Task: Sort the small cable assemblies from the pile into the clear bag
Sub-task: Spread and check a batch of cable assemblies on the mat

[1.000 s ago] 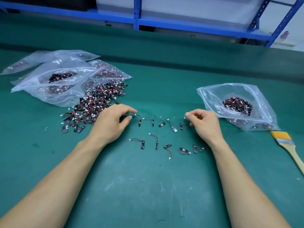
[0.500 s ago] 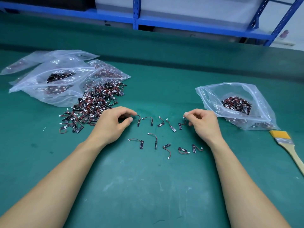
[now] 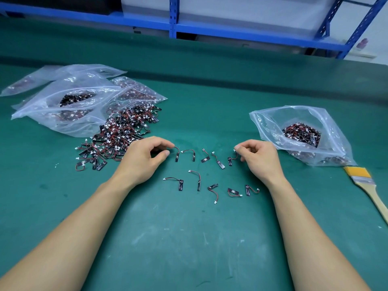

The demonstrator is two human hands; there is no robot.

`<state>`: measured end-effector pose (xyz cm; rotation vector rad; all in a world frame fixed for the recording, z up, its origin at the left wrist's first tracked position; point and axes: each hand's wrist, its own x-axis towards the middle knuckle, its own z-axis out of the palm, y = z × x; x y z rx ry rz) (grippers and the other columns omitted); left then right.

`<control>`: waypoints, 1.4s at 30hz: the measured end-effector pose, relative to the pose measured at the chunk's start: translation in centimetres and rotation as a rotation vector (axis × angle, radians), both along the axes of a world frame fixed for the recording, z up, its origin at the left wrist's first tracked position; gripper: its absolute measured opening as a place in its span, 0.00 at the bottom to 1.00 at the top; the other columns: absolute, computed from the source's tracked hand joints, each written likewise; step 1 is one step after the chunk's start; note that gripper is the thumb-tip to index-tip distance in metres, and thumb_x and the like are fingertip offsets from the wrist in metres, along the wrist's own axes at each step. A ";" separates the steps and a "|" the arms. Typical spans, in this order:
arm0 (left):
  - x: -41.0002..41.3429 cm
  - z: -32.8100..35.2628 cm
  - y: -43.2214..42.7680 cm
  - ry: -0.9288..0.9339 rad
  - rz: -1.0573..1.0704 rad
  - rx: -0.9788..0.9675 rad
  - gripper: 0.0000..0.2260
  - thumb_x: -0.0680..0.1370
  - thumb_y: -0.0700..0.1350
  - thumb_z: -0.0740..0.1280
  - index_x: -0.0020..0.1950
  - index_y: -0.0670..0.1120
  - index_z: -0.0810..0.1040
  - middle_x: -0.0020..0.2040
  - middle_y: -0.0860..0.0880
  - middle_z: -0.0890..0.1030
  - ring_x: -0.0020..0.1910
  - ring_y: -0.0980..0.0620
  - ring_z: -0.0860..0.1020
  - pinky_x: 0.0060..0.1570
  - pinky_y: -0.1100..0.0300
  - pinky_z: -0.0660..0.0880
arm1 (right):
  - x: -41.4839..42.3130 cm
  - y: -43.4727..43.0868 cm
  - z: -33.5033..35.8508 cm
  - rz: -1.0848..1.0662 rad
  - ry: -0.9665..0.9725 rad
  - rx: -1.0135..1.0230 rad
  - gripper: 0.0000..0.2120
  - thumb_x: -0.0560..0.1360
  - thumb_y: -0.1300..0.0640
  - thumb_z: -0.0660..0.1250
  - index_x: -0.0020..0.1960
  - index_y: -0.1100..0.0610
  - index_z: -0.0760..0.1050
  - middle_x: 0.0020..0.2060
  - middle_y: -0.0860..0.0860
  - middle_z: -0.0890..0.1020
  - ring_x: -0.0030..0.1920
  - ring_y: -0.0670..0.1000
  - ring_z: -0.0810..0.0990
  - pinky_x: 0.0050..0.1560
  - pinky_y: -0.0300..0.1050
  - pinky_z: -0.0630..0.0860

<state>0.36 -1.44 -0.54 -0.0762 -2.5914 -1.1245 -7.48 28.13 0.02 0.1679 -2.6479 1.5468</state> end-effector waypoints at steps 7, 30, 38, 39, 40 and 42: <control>0.0 0.0 -0.1 0.003 -0.005 0.004 0.10 0.76 0.38 0.72 0.53 0.51 0.85 0.44 0.59 0.83 0.46 0.64 0.80 0.48 0.76 0.69 | 0.0 0.2 0.1 0.005 -0.004 0.005 0.09 0.75 0.62 0.70 0.39 0.51 0.83 0.24 0.46 0.77 0.27 0.40 0.74 0.32 0.27 0.68; -0.1 -0.2 0.0 -0.003 -0.011 0.009 0.09 0.76 0.39 0.72 0.52 0.52 0.84 0.45 0.60 0.83 0.46 0.65 0.79 0.48 0.76 0.69 | -0.4 0.4 -0.7 0.026 0.006 0.067 0.07 0.73 0.55 0.75 0.36 0.52 0.82 0.23 0.44 0.70 0.24 0.43 0.64 0.26 0.30 0.64; 0.0 -0.1 0.0 -0.004 -0.011 0.010 0.10 0.76 0.39 0.72 0.52 0.53 0.84 0.45 0.60 0.83 0.46 0.64 0.80 0.49 0.76 0.70 | -0.5 0.5 -0.9 0.028 0.013 0.040 0.05 0.73 0.53 0.74 0.39 0.51 0.83 0.23 0.44 0.70 0.26 0.44 0.68 0.29 0.30 0.67; 0.0 -0.1 0.0 -0.004 -0.010 0.008 0.10 0.76 0.39 0.72 0.53 0.53 0.84 0.45 0.59 0.84 0.46 0.63 0.80 0.49 0.75 0.70 | -0.6 0.6 -1.0 0.028 0.014 0.041 0.05 0.73 0.53 0.74 0.39 0.51 0.83 0.23 0.44 0.71 0.27 0.45 0.69 0.30 0.31 0.68; 0.0 -0.1 0.0 -0.005 -0.009 0.008 0.10 0.76 0.39 0.72 0.53 0.53 0.84 0.45 0.59 0.84 0.46 0.63 0.80 0.49 0.75 0.70 | -0.6 0.6 -1.0 0.027 0.016 0.042 0.05 0.74 0.53 0.73 0.39 0.51 0.83 0.23 0.45 0.71 0.28 0.46 0.70 0.31 0.31 0.69; 0.0 -0.1 -0.1 -0.005 -0.009 0.006 0.10 0.76 0.39 0.72 0.53 0.53 0.84 0.45 0.58 0.84 0.46 0.62 0.80 0.49 0.74 0.71 | -0.6 0.6 -1.0 0.026 0.019 0.043 0.06 0.74 0.53 0.73 0.39 0.50 0.83 0.23 0.45 0.72 0.28 0.46 0.71 0.31 0.31 0.70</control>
